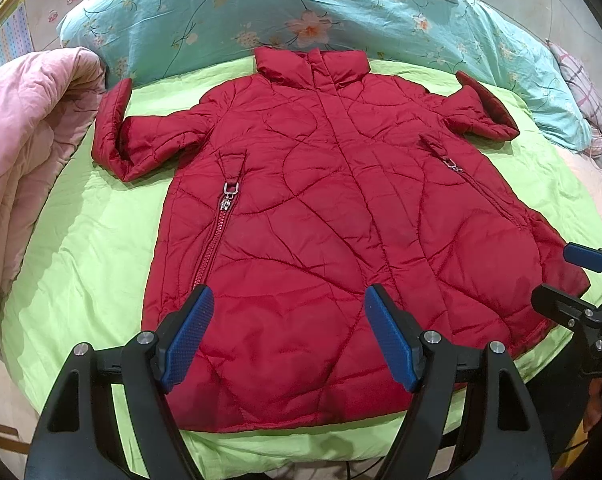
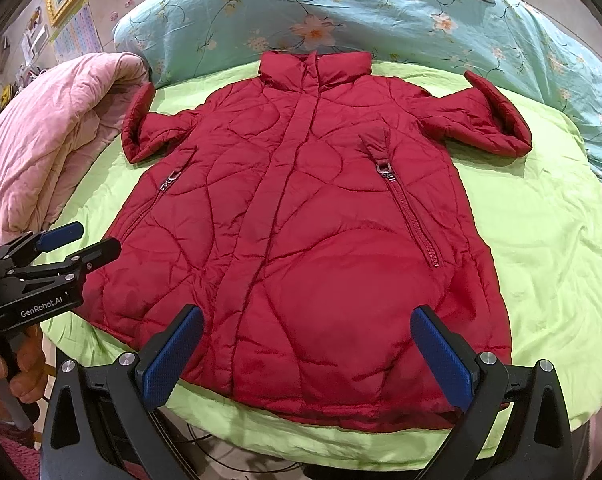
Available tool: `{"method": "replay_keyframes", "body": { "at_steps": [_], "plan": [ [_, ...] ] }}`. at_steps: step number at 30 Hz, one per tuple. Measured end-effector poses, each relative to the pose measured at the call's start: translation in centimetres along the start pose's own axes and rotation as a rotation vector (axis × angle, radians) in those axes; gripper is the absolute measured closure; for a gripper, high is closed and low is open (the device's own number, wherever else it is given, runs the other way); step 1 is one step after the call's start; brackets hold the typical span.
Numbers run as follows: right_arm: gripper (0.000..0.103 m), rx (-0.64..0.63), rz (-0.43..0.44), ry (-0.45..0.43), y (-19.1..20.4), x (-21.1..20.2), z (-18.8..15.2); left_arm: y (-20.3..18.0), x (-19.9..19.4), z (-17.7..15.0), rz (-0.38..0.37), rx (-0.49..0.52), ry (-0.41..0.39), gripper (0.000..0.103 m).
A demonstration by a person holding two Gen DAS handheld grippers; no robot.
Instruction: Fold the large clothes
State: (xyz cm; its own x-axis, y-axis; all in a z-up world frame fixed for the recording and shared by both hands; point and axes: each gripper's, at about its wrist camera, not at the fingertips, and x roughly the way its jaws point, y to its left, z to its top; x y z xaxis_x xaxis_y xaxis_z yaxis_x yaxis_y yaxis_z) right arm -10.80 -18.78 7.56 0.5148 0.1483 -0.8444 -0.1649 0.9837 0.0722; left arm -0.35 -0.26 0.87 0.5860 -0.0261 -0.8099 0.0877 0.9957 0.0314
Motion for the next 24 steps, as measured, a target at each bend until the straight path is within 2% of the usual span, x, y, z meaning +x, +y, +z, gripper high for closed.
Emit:
{"method": "replay_keyframes", "body": {
  "at_steps": [6,8,12,14,19,24],
  "plan": [
    [0.000,0.001,0.006,-0.010,0.0,0.0,0.2,-0.1,0.0,0.0,0.025,0.021,-0.022,0.025],
    [0.000,0.001,0.009,-0.012,0.1,0.1,0.3,-0.4,0.2,0.0,0.079,0.063,-0.059,0.025],
    [0.000,0.002,0.015,-0.014,-0.1,0.2,0.5,-0.4,0.5,0.2,0.088,0.073,-0.059,0.025],
    [0.000,0.006,0.019,-0.007,-0.2,0.3,0.7,-0.4,0.7,0.4,0.117,0.096,-0.062,0.025],
    [0.000,0.015,0.018,-0.014,-0.9,0.6,1.4,-0.2,1.2,0.7,0.103,0.078,-0.054,0.025],
    [0.000,0.023,0.016,-0.031,-2.1,1.0,2.5,-0.1,1.3,1.3,0.146,0.090,-0.116,0.025]
  ]
}}
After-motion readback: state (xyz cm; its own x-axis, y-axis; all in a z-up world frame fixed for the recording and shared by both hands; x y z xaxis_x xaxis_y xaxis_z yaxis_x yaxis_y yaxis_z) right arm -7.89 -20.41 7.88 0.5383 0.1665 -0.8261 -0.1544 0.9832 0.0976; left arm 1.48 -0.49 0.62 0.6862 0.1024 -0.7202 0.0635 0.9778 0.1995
